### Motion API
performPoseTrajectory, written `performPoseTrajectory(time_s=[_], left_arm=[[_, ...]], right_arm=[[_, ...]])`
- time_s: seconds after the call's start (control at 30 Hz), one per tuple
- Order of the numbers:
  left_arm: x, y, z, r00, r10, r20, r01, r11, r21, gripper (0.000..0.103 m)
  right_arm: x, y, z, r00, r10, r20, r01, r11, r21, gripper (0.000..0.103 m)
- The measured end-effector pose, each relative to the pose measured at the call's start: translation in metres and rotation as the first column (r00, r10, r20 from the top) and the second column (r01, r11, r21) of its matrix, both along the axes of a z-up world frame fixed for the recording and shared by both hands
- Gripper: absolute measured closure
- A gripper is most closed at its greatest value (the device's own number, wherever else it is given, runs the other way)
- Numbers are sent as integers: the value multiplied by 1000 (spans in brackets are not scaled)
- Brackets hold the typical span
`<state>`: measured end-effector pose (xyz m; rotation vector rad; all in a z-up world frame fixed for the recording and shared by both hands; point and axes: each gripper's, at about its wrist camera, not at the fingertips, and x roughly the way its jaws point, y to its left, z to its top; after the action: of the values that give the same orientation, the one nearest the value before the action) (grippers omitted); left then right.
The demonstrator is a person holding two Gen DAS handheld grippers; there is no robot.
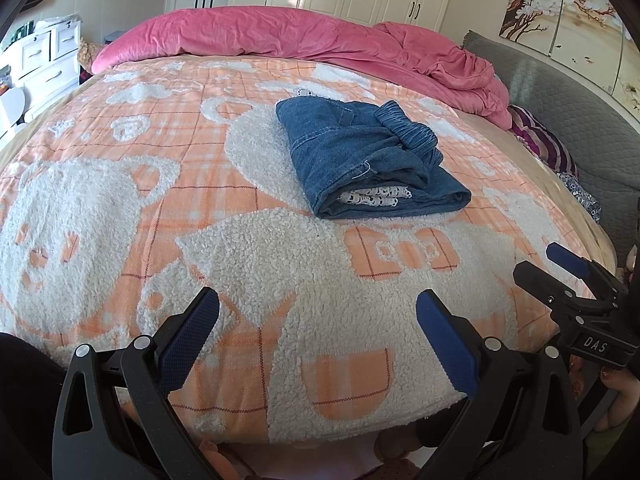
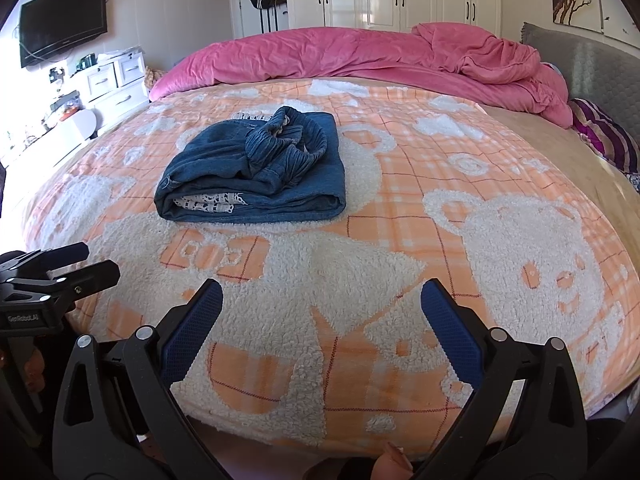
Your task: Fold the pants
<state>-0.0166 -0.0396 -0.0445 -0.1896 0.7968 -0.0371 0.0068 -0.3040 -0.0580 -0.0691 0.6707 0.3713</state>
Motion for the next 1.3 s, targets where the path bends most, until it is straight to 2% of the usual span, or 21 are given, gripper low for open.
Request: performPoseTrajectory(time_s=[0.83,0.97,1.03,1.13,1.23,1.3], left_arm=[[0,0,4,1000,-1,-2,1,1000,-5,5],[1,1,11,999,34,3,-34,999,37,5],[1,3,15,1000,26,16,-26,999,25,5],[1,12,29,998,11,56,-9,999,-46,5],[18,44,51,995,79,62,-76,995,-62,5],[40,79,58,989,149,15,-148,988,-48,4]], right_arm=[[1,-3,-2,1000,-12,-10,12,1000,7,9],[5,-10,-2,999,-34,-35,35,999,34,9],[12,-17,0,997,-49,-53,52,997,55,9],[31,-36,14,994,-102,-47,104,993,46,9],[70,-85,33,977,-204,-69,210,973,98,9],[98,-118,36,948,-306,-87,312,947,70,9]])
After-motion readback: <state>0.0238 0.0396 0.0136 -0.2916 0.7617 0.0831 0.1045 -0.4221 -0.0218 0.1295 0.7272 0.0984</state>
